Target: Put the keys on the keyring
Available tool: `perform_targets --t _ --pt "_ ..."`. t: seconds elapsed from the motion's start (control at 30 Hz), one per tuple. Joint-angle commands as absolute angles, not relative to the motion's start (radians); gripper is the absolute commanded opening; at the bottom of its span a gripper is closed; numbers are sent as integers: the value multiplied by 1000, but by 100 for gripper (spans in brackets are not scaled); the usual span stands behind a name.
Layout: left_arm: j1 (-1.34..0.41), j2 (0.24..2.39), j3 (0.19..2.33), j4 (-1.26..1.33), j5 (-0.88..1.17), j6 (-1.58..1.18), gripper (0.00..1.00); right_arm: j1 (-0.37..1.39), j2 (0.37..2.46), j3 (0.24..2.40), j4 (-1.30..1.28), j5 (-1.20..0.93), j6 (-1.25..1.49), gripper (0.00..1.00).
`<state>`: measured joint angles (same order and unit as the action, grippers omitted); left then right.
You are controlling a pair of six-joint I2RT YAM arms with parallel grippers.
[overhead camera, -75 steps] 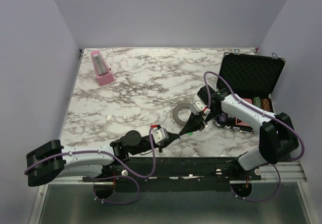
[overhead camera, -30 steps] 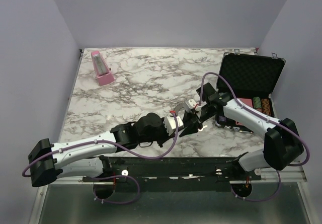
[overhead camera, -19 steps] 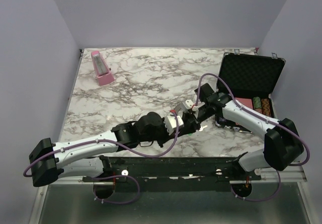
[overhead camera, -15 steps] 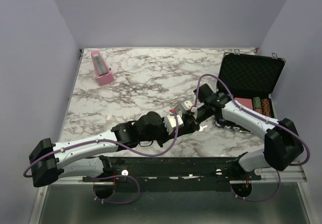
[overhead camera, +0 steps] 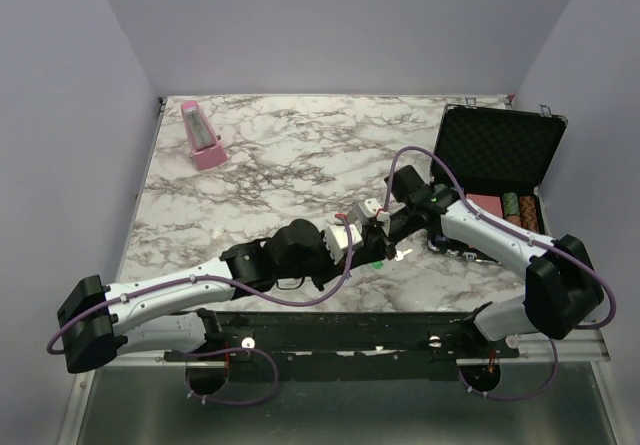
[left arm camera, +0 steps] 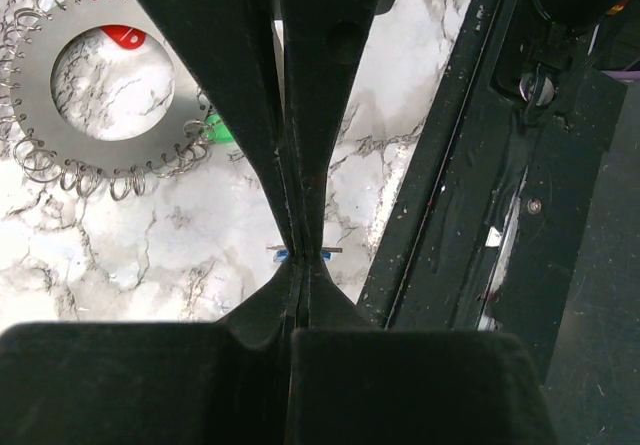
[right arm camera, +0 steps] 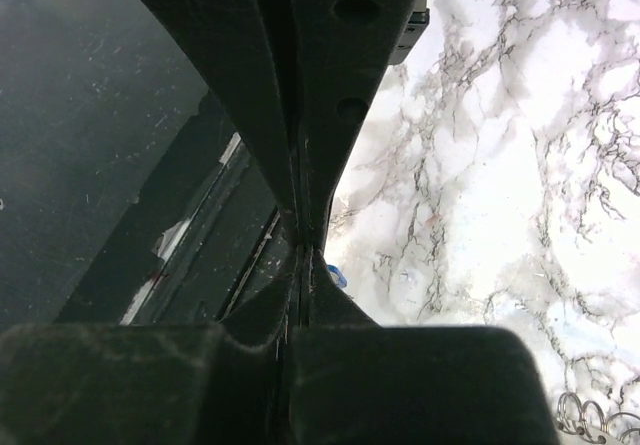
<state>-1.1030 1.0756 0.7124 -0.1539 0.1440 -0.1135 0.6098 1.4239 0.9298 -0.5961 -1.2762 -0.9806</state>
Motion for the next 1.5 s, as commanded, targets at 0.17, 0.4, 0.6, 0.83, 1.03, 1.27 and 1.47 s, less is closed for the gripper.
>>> perform_targets --t 0.17,0.4,0.6,0.83,1.03,1.27,1.47 --pt "-1088 984 631 30 91 -198 11 621 1416 954 -604 -1285 -933 0" --pt "-1086 721 329 352 8 -256 81 589 1410 965 -578 -1390 -859 0" --pt "-1085 560 92 678 -55 -282 76 551 1408 968 -545 -1497 -801 1" --pt "-1086 699 139 781 27 -232 64 545 1419 947 -430 -1493 -690 1" --pt "-1088 845 207 836 100 -207 48 541 1410 928 -353 -1457 -604 1" --pt "-1088 902 222 861 130 -219 41 540 1407 922 -339 -1460 -591 1" --pt "-1088 910 227 853 132 -215 27 538 1407 923 -339 -1465 -591 1"
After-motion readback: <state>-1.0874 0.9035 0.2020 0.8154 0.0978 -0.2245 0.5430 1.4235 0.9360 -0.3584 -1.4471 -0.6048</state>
